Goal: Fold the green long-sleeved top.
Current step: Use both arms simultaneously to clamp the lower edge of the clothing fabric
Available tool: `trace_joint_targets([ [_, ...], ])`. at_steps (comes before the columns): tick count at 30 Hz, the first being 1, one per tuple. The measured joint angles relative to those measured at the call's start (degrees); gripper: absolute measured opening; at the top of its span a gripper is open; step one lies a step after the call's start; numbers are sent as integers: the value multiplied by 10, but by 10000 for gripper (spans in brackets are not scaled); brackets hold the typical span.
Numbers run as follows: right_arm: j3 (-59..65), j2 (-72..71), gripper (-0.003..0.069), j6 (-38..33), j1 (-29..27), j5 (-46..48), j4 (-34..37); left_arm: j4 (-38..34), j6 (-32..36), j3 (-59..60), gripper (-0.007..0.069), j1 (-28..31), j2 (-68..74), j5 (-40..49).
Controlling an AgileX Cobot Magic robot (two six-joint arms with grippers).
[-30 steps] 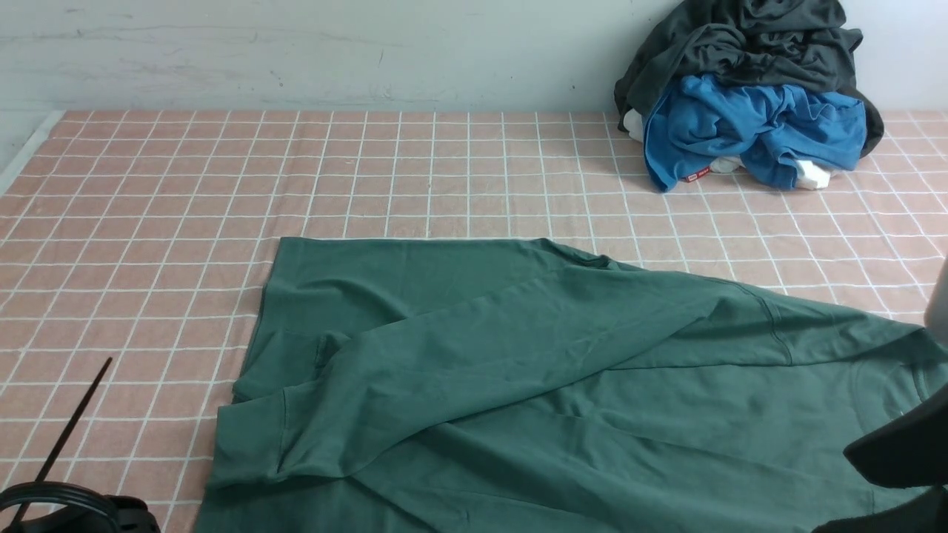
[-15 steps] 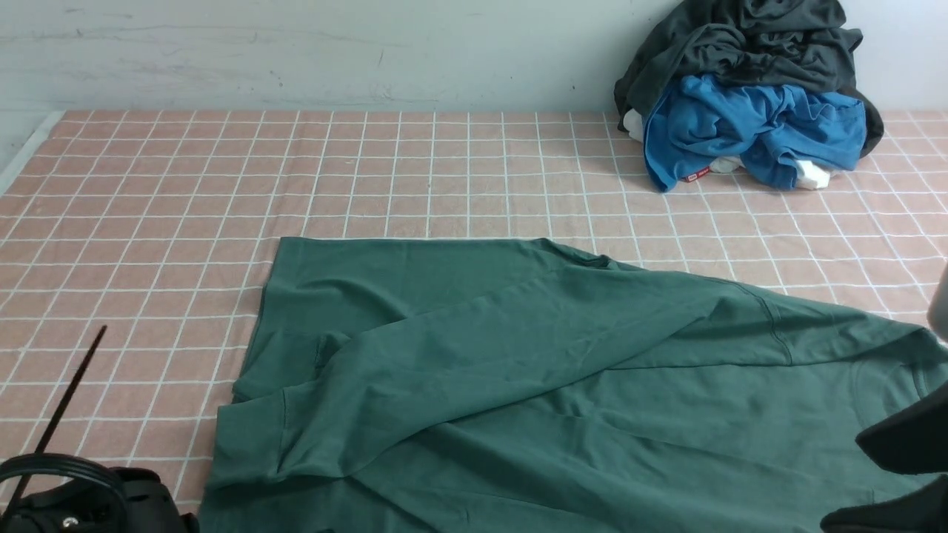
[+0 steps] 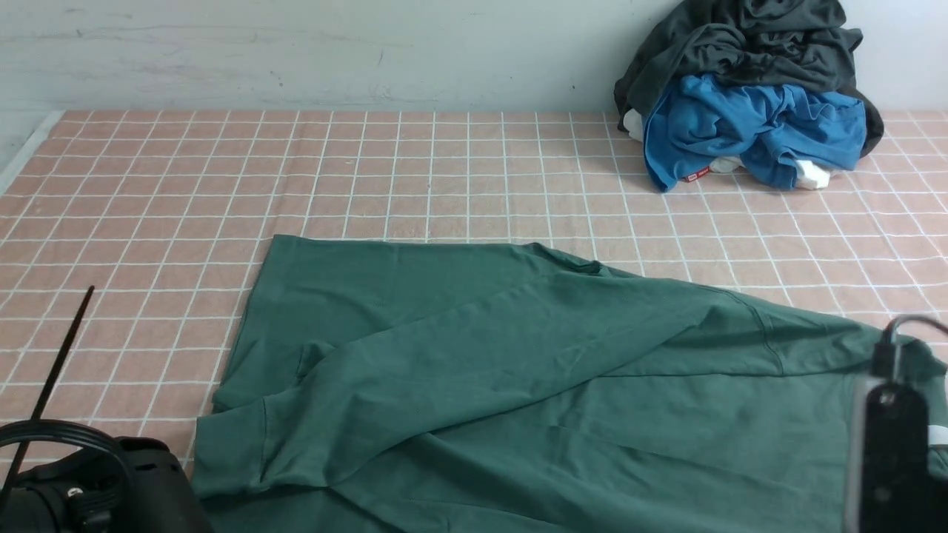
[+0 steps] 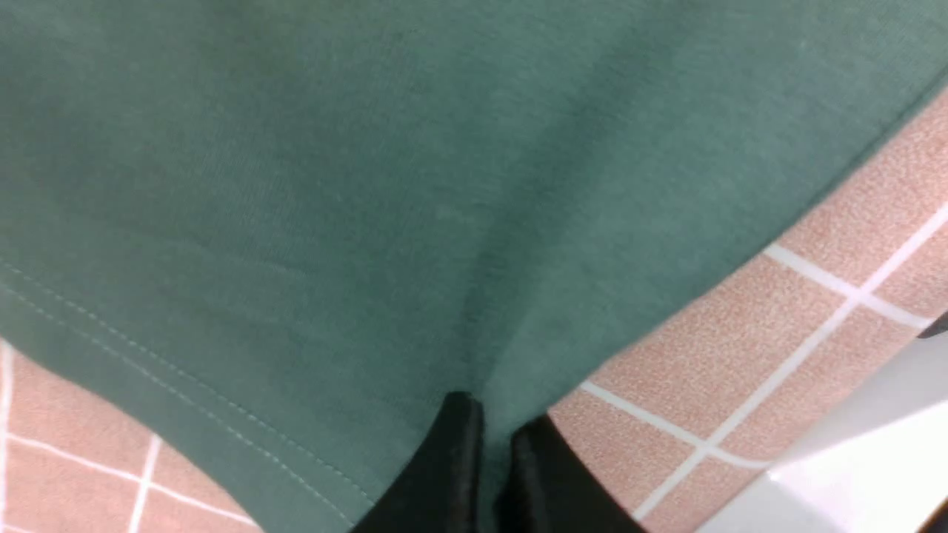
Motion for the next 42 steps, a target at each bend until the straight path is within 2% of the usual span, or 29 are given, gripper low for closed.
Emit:
trace_joint_targets([
  [5,80,43,533,-4,0,-95,-65,-3,0,0,6,0,0,-2],
  [10,99,97,533,-5,0,-171,-101,-6,0,0,6,0,0,-4],
  [20,99,198,530,-5,0,-250,-124,-9,0,0,6,0,0,-5],
  [25,98,203,481,-5,0,-260,-134,-10,0,0,6,0,0,-6],
  [32,98,203,333,-5,0,-280,-134,-11,0,0,6,0,0,-8],
  [39,98,203,144,-5,0,-287,-132,-11,0,0,6,0,0,-9],
  [40,98,203,87,-5,0,-285,-128,-12,0,0,6,0,0,-9],
  [42,98,203,27,-6,0,-283,-122,-13,1,0,6,0,0,-9],
])
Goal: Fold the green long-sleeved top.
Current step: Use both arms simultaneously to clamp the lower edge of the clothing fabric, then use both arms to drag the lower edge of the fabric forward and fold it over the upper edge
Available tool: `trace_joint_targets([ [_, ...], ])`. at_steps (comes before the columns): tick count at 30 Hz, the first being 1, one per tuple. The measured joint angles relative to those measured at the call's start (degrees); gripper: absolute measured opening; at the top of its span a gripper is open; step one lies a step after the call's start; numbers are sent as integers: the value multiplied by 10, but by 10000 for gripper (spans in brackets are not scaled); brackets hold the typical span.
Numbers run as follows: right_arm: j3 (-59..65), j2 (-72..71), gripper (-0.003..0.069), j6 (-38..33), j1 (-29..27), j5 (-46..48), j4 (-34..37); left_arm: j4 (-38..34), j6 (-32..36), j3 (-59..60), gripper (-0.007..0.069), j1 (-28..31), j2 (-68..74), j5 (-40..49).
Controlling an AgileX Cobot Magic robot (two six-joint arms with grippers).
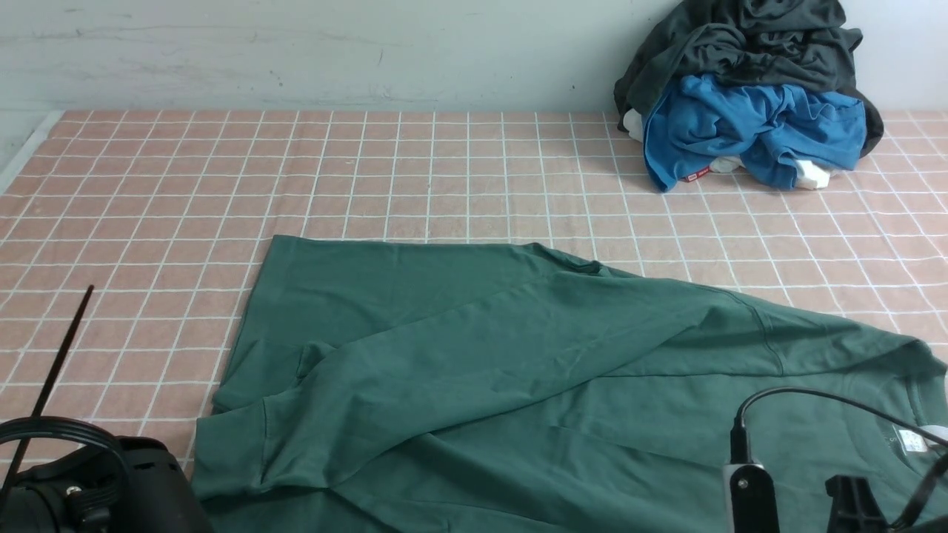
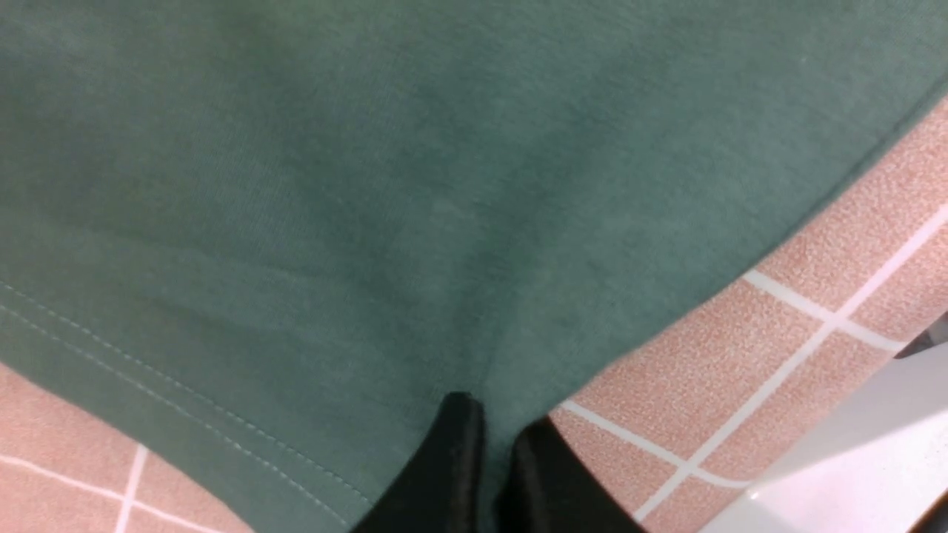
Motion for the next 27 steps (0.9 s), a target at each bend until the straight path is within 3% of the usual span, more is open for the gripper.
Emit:
trace_joint_targets([
  [8,-25,0,10,-42,0,46,17,-1,0,-1,6,5,-2,0],
  [11,-73,0,10,-53,-5,90,19,-3,0,-12,6,32,-9,5],
  [14,-126,3,9,-64,-27,115,31,-3,5,-39,7,68,-16,11],
  [20,-263,39,9,-125,-133,166,103,-2,63,-156,9,161,-8,23],
  [27,-430,137,9,-174,-204,233,188,-2,119,-351,17,252,78,40],
])
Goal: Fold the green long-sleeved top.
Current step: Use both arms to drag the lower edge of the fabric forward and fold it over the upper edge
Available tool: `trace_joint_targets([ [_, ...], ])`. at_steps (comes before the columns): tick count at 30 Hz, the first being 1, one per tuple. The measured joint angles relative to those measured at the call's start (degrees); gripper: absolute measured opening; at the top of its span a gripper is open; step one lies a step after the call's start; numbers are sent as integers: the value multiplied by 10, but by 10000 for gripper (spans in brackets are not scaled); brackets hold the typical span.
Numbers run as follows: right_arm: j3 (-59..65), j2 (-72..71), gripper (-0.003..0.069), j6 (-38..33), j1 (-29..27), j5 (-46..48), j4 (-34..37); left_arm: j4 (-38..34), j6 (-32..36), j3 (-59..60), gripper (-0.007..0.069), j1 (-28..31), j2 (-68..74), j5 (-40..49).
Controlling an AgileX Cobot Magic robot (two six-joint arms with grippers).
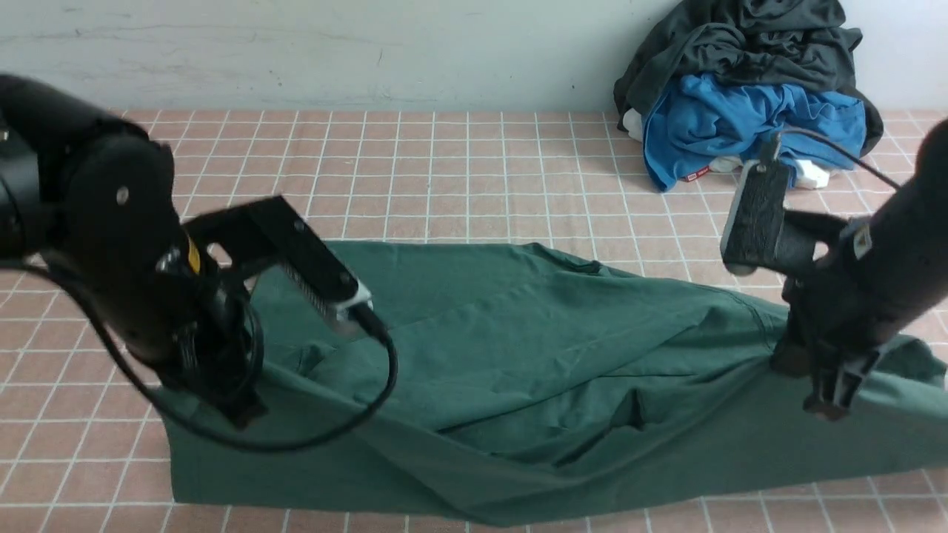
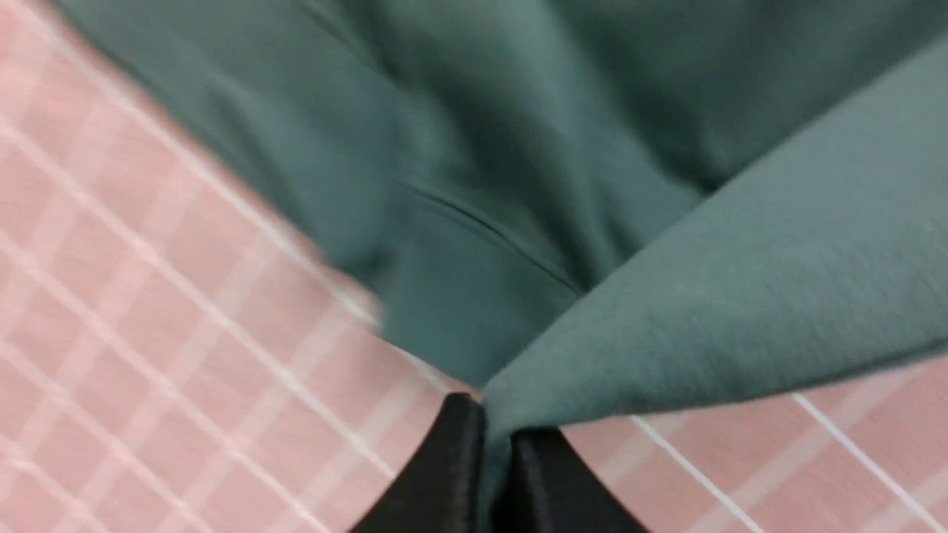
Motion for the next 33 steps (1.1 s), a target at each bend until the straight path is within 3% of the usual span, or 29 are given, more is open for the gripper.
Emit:
trace_joint_targets([
  [8,-198,146,9,-16,-26,48,24,-7,58,-211,17,53,164,16],
  [16,-339,268,9,-17,-46,59,28,-10,64,-378,17,99,311,37],
  [33,-376,375,35,32,-76,-50,33,-31,65,-452,22,119,458,-42],
])
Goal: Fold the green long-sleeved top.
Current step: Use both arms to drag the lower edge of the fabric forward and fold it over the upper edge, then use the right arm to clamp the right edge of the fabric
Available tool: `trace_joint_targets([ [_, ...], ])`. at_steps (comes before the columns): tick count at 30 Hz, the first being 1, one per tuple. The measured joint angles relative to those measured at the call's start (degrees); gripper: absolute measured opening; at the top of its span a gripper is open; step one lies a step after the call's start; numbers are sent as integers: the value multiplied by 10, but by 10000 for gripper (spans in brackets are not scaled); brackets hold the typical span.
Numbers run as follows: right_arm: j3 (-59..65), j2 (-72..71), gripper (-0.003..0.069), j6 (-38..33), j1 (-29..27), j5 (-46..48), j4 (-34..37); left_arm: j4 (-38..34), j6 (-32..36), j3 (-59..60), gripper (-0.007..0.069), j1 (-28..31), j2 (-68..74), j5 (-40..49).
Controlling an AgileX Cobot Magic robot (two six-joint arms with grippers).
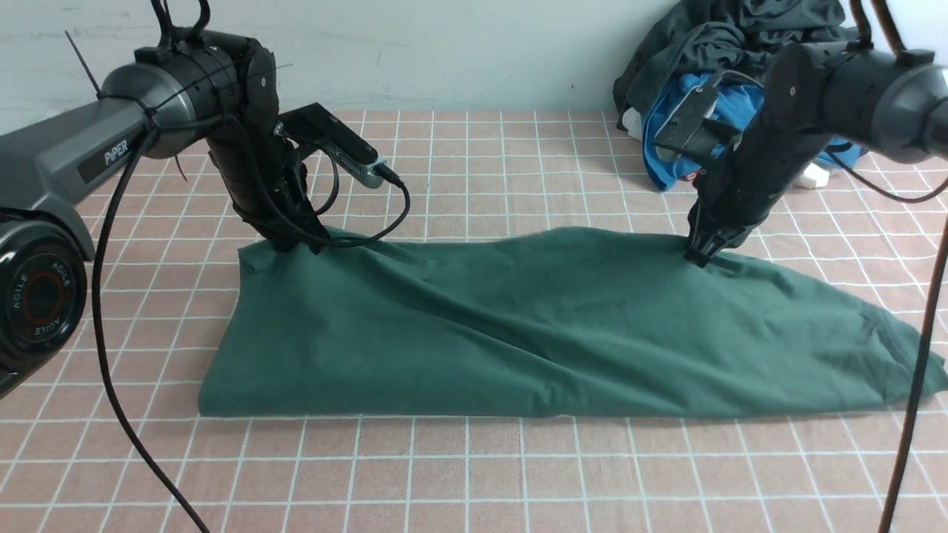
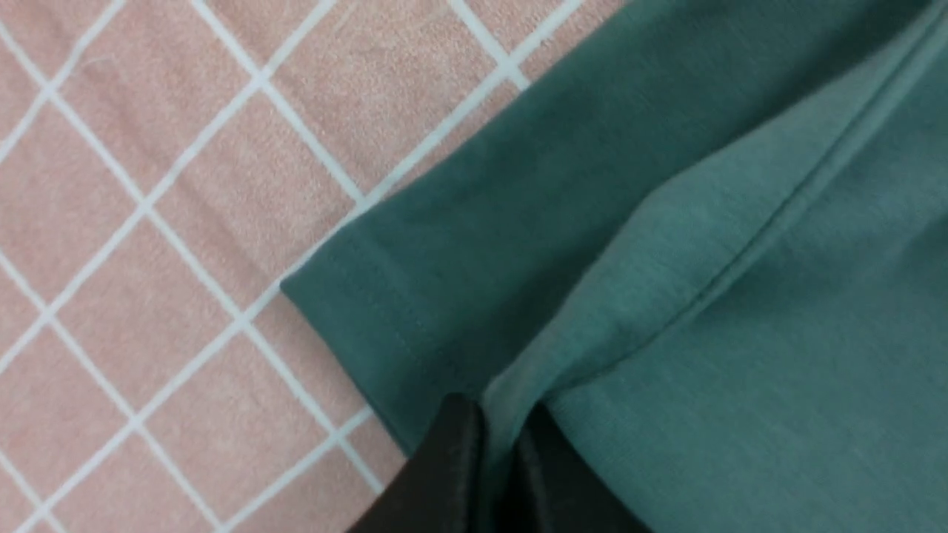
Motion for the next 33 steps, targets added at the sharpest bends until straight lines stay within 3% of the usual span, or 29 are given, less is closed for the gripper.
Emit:
trace_joint_targets([
  [7,-2,3,206,63,-1,-30,-8,0,-5,-2,154,4,2,-12],
  [10,-26,-1,322,147,-1,-14,-20,10,-50,-12,289,6,-6,5],
  [14,-62,-24,374,196,-1,20,-7,11,-116,-46,404,6,-31,57],
  [17,-80,-46,384,201,2,48,38,-14,-151,-64,430,5,-60,110],
  [22,-83,-57,385,206,14,112,82,-59,-152,-49,335,-19,-82,128],
  [28,-30,-85,337,230,-10,133,84,-82,-125,116,42,-71,-102,128],
  [33,84,-155,289,244,-44,132,77,-78,-124,222,0,-71,-108,102],
])
